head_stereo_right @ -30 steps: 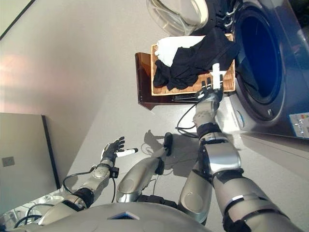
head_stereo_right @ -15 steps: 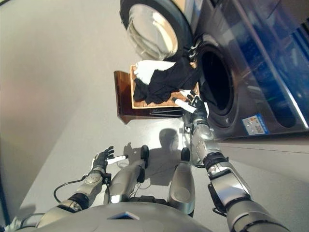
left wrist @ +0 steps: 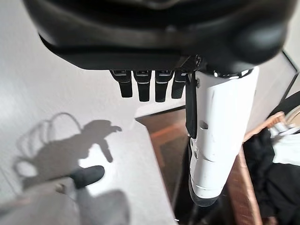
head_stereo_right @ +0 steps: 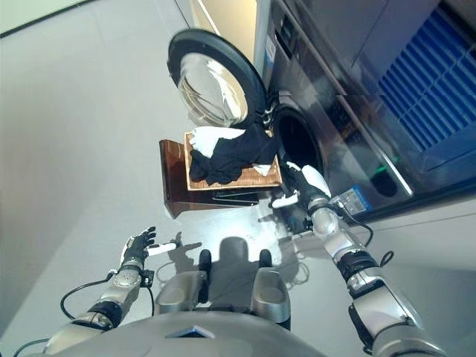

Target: Pick up the clothes and place them into the washing machine

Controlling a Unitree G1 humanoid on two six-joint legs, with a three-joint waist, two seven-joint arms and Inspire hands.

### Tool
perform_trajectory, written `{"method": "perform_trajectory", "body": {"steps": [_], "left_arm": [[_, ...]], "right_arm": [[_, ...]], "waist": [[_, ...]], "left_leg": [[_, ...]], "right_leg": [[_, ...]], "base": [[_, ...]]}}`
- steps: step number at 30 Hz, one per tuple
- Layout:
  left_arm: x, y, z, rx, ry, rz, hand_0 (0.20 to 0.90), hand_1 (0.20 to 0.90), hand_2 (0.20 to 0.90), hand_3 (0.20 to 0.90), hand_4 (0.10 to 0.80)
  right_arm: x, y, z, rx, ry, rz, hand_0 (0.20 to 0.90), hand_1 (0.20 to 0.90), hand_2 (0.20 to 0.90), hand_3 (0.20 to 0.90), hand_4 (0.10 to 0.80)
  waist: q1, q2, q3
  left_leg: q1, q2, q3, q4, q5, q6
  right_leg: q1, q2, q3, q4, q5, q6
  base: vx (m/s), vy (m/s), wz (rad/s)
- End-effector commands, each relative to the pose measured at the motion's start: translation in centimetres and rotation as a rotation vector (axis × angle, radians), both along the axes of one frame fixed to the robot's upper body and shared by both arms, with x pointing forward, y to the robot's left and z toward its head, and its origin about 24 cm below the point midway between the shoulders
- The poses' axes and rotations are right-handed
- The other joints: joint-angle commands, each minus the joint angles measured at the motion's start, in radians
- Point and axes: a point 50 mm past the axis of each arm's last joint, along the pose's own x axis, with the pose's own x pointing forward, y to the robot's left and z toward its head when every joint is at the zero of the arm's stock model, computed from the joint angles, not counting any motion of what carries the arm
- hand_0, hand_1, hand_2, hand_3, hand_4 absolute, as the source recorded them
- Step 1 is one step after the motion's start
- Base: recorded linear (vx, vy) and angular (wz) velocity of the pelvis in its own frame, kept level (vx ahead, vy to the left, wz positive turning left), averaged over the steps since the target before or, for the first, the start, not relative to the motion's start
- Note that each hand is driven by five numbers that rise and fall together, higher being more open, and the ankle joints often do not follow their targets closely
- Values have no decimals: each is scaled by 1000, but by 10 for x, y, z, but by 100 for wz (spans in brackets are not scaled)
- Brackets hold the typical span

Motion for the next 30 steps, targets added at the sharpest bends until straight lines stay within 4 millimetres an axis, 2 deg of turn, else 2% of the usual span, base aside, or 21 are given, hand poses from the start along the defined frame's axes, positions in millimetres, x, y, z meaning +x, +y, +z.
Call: {"method": "perform_trajectory", "body": {"steps": [1, 2, 3, 5, 6, 7, 8, 9, 10, 14, 16, 17, 19, 22, 24, 25, 26, 28, 30], "left_arm": [[11, 14, 10, 75, -69, -30, 900, 900, 900, 900, 800], [11, 12, 10, 72, -70, -25, 900, 900, 900, 900, 800], [9, 10, 9, 69, -67, -20, 900, 900, 900, 900, 800], [1, 9, 5, 69, -39, -22, 900, 900, 900, 900, 800], [-4, 10, 2, 81, -16, -33, 900, 900, 900, 900, 800], [-4, 9, 2, 81, -16, -33, 900, 900, 900, 900, 800], [-4, 9, 2, 88, -6, -39, 900, 900, 900, 900, 800], [-4, 11, 2, 96, 0, -37, 900, 900, 900, 900, 800], [-3, 12, 2, 103, 4, -42, 900, 900, 900, 900, 800], [-2, 15, 3, 125, 12, -65, 900, 900, 900, 900, 800], [0, 20, 4, 146, 12, -68, 900, 900, 900, 900, 800], [0, 20, 4, 146, 13, -68, 900, 900, 900, 900, 800], [3, 22, 6, 148, 4, -58, 900, 900, 900, 900, 800], [7, 27, 9, 167, -3, -53, 900, 900, 900, 900, 800], [12, 29, 12, 177, -22, -54, 900, 900, 900, 900, 800], [23, 31, 18, 184, -59, -58, 900, 900, 900, 900, 800], [24, 31, 18, 183, -60, -56, 900, 900, 900, 900, 800], [26, 29, 19, 171, -76, -47, 900, 900, 900, 900, 800], [31, 28, 21, 159, -92, -36, 900, 900, 900, 900, 800]], "right_arm": [[25, 8, 44, -97, -210, 145, 900, 900, 900, 900, 800], [26, 10, 42, -116, -205, 154, 900, 900, 900, 900, 800], [29, 13, 42, -126, -202, 166, 900, 900, 900, 900, 800], [34, 18, 44, -141, -207, 192, 900, 900, 900, 900, 800], [33, 17, 38, -140, -189, 180, 900, 900, 900, 900, 800], [33, 17, 38, -140, -188, 181, 900, 900, 900, 900, 800], [33, 18, 38, -131, -192, 176, 900, 900, 900, 900, 800], [33, 19, 38, -121, -194, 168, 900, 900, 900, 900, 800], [32, 19, 35, -120, -183, 164, 900, 900, 900, 900, 800], [30, 18, 34, -138, -172, 175, 900, 900, 900, 900, 800], [29, 17, 30, -155, -155, 175, 900, 900, 900, 900, 800], [28, 17, 30, -155, -154, 175, 900, 900, 900, 900, 800], [28, 16, 26, -206, -145, 184, 900, 900, 900, 900, 800], [29, 19, 22, -246, -144, 195, 900, 900, 900, 900, 800], [38, 28, 23, -295, -145, 225, 900, 900, 900, 900, 800], [56, 47, 42, -355, -209, 305, 900, 900, 900, 900, 800], [57, 47, 42, -356, -211, 306, 900, 900, 900, 900, 800], [62, 49, 40, -423, -201, 314, 900, 900, 900, 900, 800], [61, 51, 36, -466, -201, 332, 900, 900, 900, 900, 800]], "waist": [[55, -51, -58], [71, -57, -50], [82, -61, -46], [93, -70, -55], [98, -62, -75], [99, -63, -75], [101, -56, -80], [103, -52, -81], [104, -51, -82], [97, -43, -112], [99, -50, -125], [101, -51, -124], [107, -60, -130], [116, -65, -124], [121, -56, -97], [118, -40, -48], [116, -40, -48], [114, -50, -46], [105, -53, -48]], "left_leg": [[-57, -37, -38, 419, -23, -54], [-73, -64, -63, 449, -13, -45], [-98, -64, -78, 451, -2, -39], [-131, -15, -81, 345, 0, -38], [-111, 53, -78, 141, 32, -55], [-97, 54, -75, 118, 41, -57], [-96, 88, -77, 39, 87, -68], [-104, 106, -76, -3, 110, -76], [-103, 112, -72, -40, 129, -82], [-69, 95, -57, -86, 124, -79], [-53, 67, -26, -63, 94, -65], [-52, 66, -24, -62, 93, -64], [-52, 46, -5, -31, 57, -50], [-51, 16, 9, 6, 16, -21], [-47, 18, 21, 18, 3, -7], [-49, 26, 38, 18, 6, -9], [-51, 27, 38, 19, 6, -9], [-50, 12, 53, 2, -1, -16], [-56, 10, 30, -7, -1, -22]], "right_leg": [[11, 29, -4, -64, 47, -28], [21, 35, 0, -62, 43, -37], [33, 40, 5, -64, 35, -40], [44, 43, 20, -67, 23, -32], [62, 57, 26, -75, 3, -21], [65, 57, 27, -75, 2, -23], [73, 60, 29, -74, -7, -21], [84, 62, 30, -76, -17, -21], [96, 62, 27, -79, -26, -21], [120, 37, 27, -72, -50, -6], [129, -6, 34, -63, -53, 14], [130, -7, 35, -63, -53, 15], [133, -42, 43, -56, -54, 34], [90, -62, 64, 28, -48, 55], [4, -54, 50, 144, -9, 80], [-88, -38, 11, 188, 11, 85], [-91, -37, 11, 191, 10, 84], [-93, -62, -43, 48, 38, 71], [-88, -63, 40, 0, 50, 67]], "base": [[-15, -115, 26], [-9, -143, 38], [17, -89, 23], [144, 12, -13], [201, 60, -8], [205, 85, 10], [107, 52, 6], [136, 88, 14], [175, 154, 25], [153, 189, -13], [115, 205, -45], [91, 141, -24], [97, 178, -9], [68, 175, -16], [-113, 146, -38], [-199, 128, -40], [-177, 127, -42], [44, 2, -47], [136, -57, -19]]}}
